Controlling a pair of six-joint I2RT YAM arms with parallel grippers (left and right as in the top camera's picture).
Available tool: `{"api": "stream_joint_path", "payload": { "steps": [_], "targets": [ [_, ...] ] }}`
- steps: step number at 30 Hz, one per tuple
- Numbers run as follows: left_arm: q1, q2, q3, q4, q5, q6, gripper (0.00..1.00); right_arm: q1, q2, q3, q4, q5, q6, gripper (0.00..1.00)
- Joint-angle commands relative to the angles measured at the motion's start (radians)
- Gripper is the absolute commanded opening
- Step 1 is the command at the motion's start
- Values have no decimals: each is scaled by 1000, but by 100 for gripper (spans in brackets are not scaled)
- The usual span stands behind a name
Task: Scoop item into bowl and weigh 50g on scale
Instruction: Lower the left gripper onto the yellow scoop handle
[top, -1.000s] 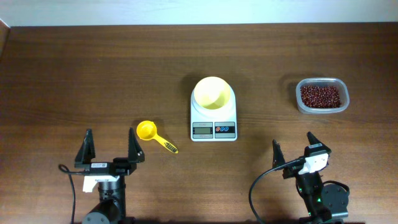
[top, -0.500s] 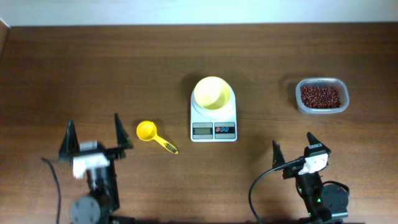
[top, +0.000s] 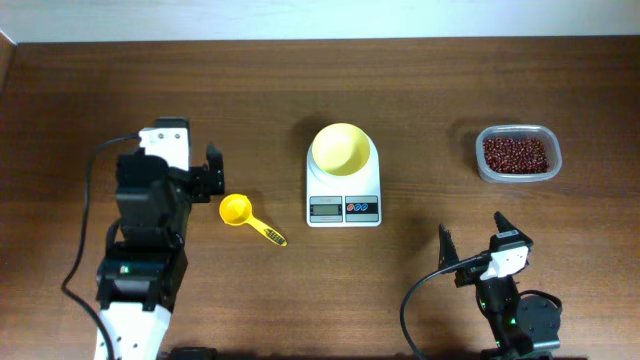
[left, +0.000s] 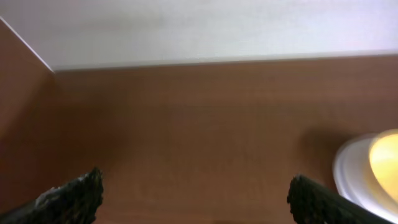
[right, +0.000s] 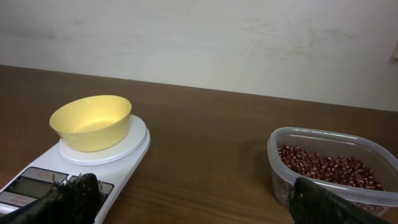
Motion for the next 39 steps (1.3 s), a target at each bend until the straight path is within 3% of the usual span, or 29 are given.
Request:
{"api": "stream_joint_path", "payload": {
  "steps": [1,4,14,27,33,39],
  "targets": [
    [6,32,23,-83,116,-36,99,2,-6,-7,-3,8,0,99],
    [6,53,23,-152,196,-36,99,2,-6,-7,-3,9,0,99],
    [6,98,23,-206,201,-36,99,2,-6,-7,-3,8,0,99],
    [6,124,22,-213,507,-36,99,2,-6,-7,-3,8,0,99],
    [6,132,22,-174,521,-38,99,2,-6,-7,-3,9,0,99],
    [6,132,23,-118,521,-123,99,2,-6,-7,-3,8,0,99]
  ]
}}
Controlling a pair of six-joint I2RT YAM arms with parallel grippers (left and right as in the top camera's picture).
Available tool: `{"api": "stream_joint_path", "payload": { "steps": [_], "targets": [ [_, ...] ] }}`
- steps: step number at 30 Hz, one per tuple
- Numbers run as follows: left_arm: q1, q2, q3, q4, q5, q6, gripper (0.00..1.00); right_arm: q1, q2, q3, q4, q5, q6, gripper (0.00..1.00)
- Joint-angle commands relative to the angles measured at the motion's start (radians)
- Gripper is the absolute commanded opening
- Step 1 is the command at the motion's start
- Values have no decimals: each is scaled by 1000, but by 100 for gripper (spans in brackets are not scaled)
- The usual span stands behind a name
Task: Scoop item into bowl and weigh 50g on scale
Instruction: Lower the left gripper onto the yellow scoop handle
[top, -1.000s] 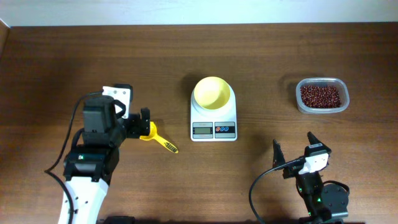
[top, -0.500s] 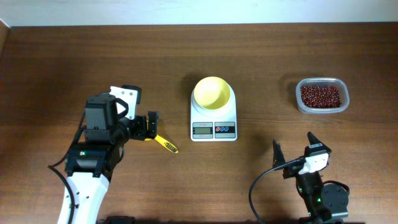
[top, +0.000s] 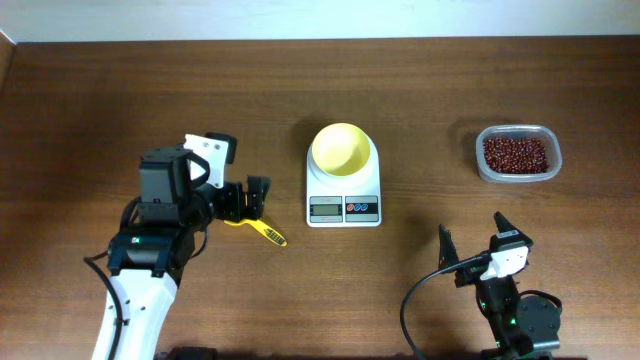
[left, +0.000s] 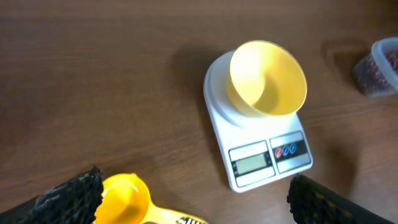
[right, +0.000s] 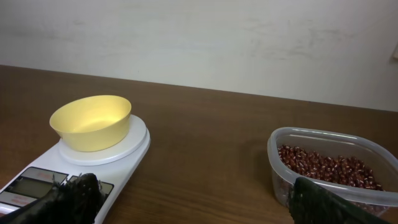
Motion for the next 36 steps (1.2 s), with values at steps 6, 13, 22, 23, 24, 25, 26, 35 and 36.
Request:
{"api": "stream_joint_path", "payload": {
  "steps": [6,13,22,23,24,25,26,35,36],
  "targets": [
    [6,6,19,159,16,-52,99,2,-6,-7,-3,9,0,99],
    [6,6,19,213,14,-55,99,2,-6,-7,-3,9,0,99],
    [6,6,19,224,16,-55,99,2,-6,-7,-3,9,0,99],
    [6,6,19,224,23,-55,99,2,-6,-7,-3,9,0,99],
    [6,6,19,224,34,-55,99,2,-6,-7,-3,9,0,99],
    [6,6,19,224,43,-55,99,2,-6,-7,-3,9,0,99],
    [6,6,19,224,53,-55,99,2,-6,-7,-3,9,0,99],
    [6,6,19,246,43,-54,99,2,-6,-7,-3,9,0,99],
    [6,6,19,282,31,-55,99,2,-6,-7,-3,9,0,99]
  ]
}}
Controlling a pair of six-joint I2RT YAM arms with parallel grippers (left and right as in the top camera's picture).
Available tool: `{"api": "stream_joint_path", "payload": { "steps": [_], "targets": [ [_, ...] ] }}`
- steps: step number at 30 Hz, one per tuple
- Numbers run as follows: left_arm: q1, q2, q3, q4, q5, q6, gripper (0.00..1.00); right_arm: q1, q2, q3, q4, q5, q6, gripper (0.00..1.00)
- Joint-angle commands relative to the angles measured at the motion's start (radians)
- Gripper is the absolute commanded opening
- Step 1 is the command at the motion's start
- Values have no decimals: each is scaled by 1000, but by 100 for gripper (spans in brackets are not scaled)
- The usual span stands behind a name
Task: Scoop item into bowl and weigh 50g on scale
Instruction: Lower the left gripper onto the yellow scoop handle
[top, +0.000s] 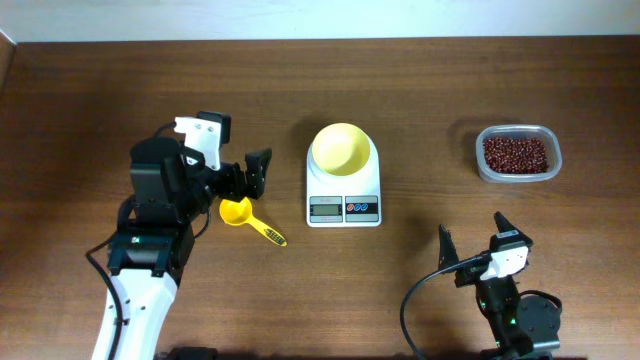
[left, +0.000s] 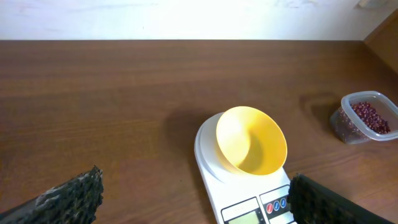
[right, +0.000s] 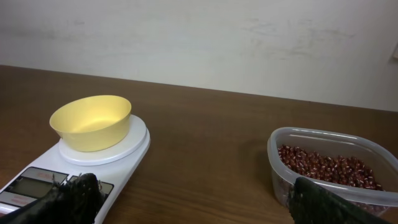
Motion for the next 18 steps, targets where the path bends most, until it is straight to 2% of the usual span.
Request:
{"api": "stream_joint_path", "payload": {
  "steps": [1,4,6,8,12,18],
  "targets": [
    [6,5,19,66,4,-16,100,2,-6,-7,-4,9,0,99],
    [6,5,19,113,-22,-134,99,2,-6,-7,-4,9,0,99],
    [6,5,29,101,-142,-243,99,2,-6,-7,-4,9,0,99],
    [6,5,53,57,-225,-267,99,2,-6,-7,-4,9,0,99],
    [6,10,173,-146,-399,-369,99,2,-6,-7,-4,9,0,99],
    [6,69,277,-398,-408,-588,99,2,-6,-7,-4,9,0,99]
  ]
}}
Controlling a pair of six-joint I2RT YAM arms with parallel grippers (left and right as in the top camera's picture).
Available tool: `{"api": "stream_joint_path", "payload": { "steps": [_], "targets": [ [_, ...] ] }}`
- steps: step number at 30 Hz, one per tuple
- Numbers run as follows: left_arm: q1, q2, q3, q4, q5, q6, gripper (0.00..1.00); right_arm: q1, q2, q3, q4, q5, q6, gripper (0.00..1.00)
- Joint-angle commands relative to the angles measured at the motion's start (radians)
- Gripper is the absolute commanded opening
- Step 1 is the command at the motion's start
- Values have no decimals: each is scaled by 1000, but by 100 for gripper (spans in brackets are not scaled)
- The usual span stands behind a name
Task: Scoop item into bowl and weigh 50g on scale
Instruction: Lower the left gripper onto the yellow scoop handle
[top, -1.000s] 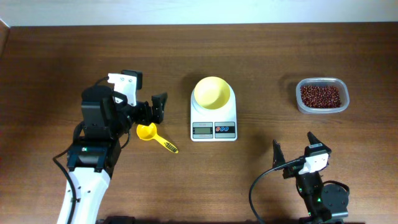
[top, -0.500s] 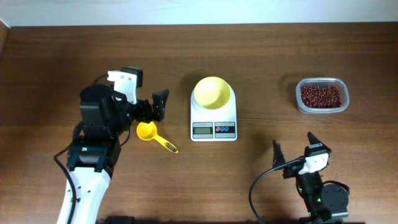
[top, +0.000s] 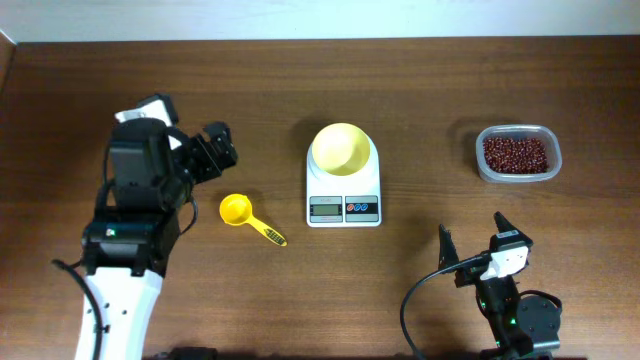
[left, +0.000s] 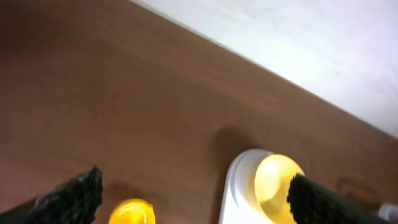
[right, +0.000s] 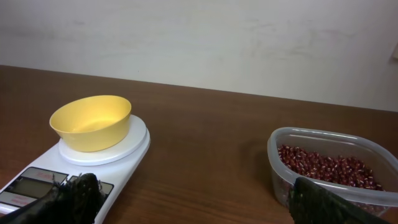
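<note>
A yellow measuring scoop lies on the table left of the white scale, its handle pointing to the near right. An empty yellow bowl stands on the scale. Red beans fill a clear tub at the far right. My left gripper hangs open behind and left of the scoop, holding nothing. The left wrist view shows the scoop low between the fingers and the bowl to the right. My right gripper stands open near the front edge, facing the bowl and the tub.
The scale's display and buttons face the front. A pale wall runs along the table's far edge. Bare wood lies between the scale and the tub. A black cable loops beside the right arm's base.
My left gripper has moved back to the left, away from the scale, and its camera is now tilted, with the wall in view. The scoop, bowl and right arm have not moved.
My left gripper first stood open left of the scoop, facing the far wall. Then it hung over the scoop, looking down at it and the scale. Then it sat just behind the scoop facing the scale, and now further left. The scoop stayed where it lay.
</note>
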Motion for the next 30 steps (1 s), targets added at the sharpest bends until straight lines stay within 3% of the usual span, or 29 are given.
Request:
{"api": "stream_joint_path", "payload": {
  "steps": [1,6,12,17,22,28,30],
  "targets": [
    [6,59,26,-95,-40,-162,99,2,-6,-7,-4,8,0,99],
    [6,130,24,-229,-21,-163,99,2,-6,-7,-4,8,0,99],
    [6,267,-13,-315,-6,-409,99,2,-6,-7,-4,9,0,99],
    [6,364,-49,-318,-6,-449,99,2,-6,-7,-4,9,0,99],
    [6,422,-100,-276,-6,-486,89,2,-6,-7,-4,9,0,99],
    [6,424,-221,-117,-7,-497,84,2,-6,-7,-4,9,0,99],
    [6,424,-252,-78,-7,-498,78,2,-6,-7,-4,8,0,99]
  ]
}}
